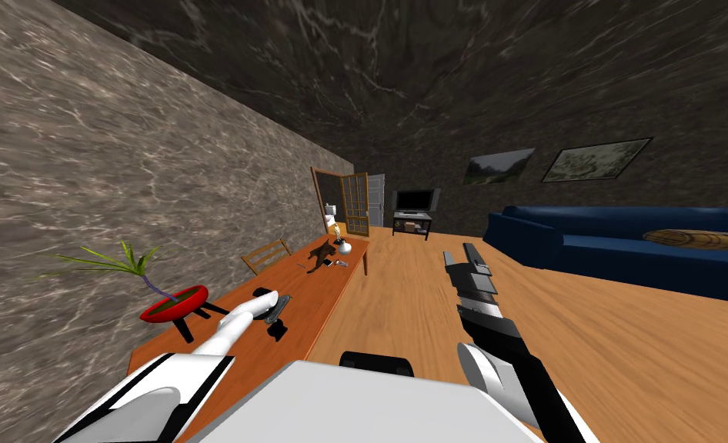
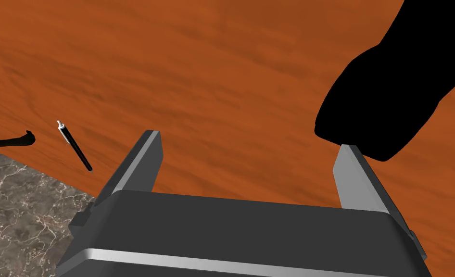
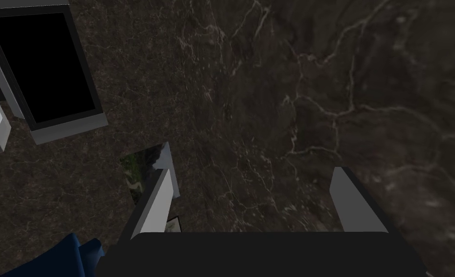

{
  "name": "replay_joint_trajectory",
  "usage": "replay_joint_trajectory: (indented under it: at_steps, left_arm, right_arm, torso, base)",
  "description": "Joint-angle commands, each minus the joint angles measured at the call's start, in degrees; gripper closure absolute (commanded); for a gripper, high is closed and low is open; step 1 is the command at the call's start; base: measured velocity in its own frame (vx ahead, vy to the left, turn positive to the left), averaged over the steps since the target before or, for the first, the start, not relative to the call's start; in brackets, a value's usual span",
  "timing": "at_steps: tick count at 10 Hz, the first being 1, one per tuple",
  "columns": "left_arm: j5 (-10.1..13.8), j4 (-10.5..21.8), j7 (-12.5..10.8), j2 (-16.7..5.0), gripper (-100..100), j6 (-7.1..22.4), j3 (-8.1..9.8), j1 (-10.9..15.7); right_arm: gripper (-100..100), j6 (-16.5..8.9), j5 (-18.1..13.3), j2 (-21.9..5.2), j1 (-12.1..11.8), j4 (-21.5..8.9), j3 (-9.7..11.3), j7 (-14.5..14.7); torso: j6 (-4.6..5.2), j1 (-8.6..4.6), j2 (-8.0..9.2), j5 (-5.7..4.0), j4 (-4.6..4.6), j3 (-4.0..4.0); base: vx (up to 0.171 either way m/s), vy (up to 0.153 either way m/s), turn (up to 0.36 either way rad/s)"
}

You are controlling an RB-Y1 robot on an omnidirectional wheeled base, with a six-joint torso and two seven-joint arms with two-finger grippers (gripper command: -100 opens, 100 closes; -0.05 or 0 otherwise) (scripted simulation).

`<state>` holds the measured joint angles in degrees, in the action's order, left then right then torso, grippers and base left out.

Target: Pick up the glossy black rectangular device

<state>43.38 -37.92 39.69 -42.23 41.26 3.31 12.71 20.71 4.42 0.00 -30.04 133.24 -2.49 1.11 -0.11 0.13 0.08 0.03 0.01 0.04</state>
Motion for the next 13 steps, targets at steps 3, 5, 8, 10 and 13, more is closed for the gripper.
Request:
replay_joint_trajectory:
  at_steps: [3,5,8,10,13]
  left_arm:
    - [2.29,6.80,2.87,-1.37,-100,4.08,-0.45,1.99]
    - [3.00,9.13,3.79,-1.69,-100,5.75,-0.73,2.53]
    - [3.63,10.94,4.61,-1.81,-100,7.12,-1.01,2.97]
    - [4.63,11.76,5.90,-1.49,-100,9.30,-1.58,3.54]
    - [5.29,15.66,6.71,-0.63,-100,10.71,-2.04,3.78]
  right_arm:
    - [0,0.00,0.00,0.00,0.00,0.00,0.00,0.00]
    - [0,0.00,0.00,0.00,0.00,0.00,0.00,0.00]
    - [0,0.00,0.00,0.00,0.00,0.00,0.00,0.00]
    - [0,0.00,0.00,0.00,0.00,0.00,0.00,0.00]
    - [0,0.00,0.00,0.00,0.00,0.00,0.00,0.00]
  torso:
    - [0.03,-0.08,-0.02,-0.03,0.00,-0.01]
    - [0.01,-0.02,0.02,-0.01,0.01,0.01]
    - [-0.01,-0.02,-0.02,0.00,0.00,-0.01]
    - [0.02,-0.04,-0.06,-0.01,-0.01,-0.03]
    - [0.00,-0.13,-0.09,-0.03,-0.02,-0.05]
  base:
    - [-0.015,0.024,-0.061]
    - [-0.020,0.036,-0.068]
    - [-0.008,0.031,-0.038]
    - [0.002,0.037,-0.080]
    - [0.007,0.012,-0.032]
